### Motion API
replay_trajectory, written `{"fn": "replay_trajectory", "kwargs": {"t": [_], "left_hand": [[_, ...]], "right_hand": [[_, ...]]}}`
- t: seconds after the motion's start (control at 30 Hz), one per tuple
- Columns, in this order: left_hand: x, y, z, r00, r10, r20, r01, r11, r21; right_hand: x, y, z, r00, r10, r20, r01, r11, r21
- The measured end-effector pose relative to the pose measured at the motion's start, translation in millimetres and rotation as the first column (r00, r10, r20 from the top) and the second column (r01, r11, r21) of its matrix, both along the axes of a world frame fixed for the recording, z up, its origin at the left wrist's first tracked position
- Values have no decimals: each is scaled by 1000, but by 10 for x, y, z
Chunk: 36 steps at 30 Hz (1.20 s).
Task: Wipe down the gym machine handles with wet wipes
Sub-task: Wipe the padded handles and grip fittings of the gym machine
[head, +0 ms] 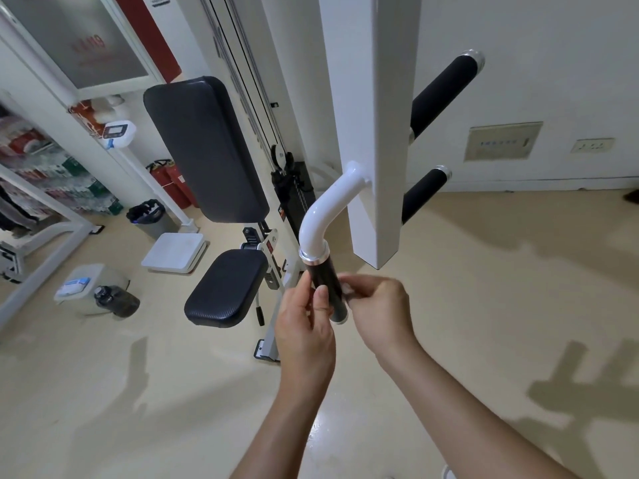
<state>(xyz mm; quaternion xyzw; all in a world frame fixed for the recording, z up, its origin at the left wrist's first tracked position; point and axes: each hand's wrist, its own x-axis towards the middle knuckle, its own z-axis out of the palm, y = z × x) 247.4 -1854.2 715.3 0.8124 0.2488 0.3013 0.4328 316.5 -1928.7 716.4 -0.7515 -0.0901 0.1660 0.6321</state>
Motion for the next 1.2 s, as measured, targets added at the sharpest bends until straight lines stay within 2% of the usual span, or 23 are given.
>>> {"fn": "replay_trajectory", "kwargs": {"t": [0.1, 0.17, 0.27, 0.37, 0.5, 0.6, 0.73, 0.83, 0.97, 1.07, 1.13, 1.2], "left_hand": [[19, 8, -91, 999, -1, -34, -2, 997, -77], [19, 10, -110, 999, 16, -40, -20, 996, -92], [15, 33, -114, 998, 41, -41, -46, 991, -129], [51, 71, -139, 995, 62, -79, -72, 989, -126], [63, 64, -122, 991, 74, -113, -77, 997, -25], [56, 53, -125, 992, 67, -107, -69, 998, -13], [62, 38, -148, 992, 63, -109, -65, 998, -12], [67, 35, -146, 992, 72, -106, -74, 997, -14], [43, -55, -84, 987, 140, -82, -149, 981, -126], [-93, -222, 10, 977, 209, -37, -212, 969, -127], [-188, -351, 98, 995, 103, -12, -103, 981, -167], [-205, -476, 209, 997, -80, -11, 74, 956, -282]], "right_hand": [[77, -10, 192, 998, -26, 53, 19, 991, 131], [38, 2, 77, 998, -8, 59, 6, 999, 36], [-37, 16, -260, 997, 32, -73, -39, 994, -101], [49, 73, -362, 991, 47, -122, -61, 992, -115], [102, 107, -396, 986, 84, -144, -106, 983, -149], [156, 120, -409, 961, 97, -259, -139, 979, -148], [158, 62, -469, 855, 126, -503, -112, 992, 59], [79, -98, -488, 798, 172, -577, -45, 973, 227], [62, -429, -365, 717, 221, -661, 222, 827, 517], [-5, -672, -163, 750, 247, -614, 182, 815, 550], [-54, -783, -42, 805, 225, -549, 114, 849, 516], [-92, -853, 71, 865, 193, -464, 43, 891, 452]]}}
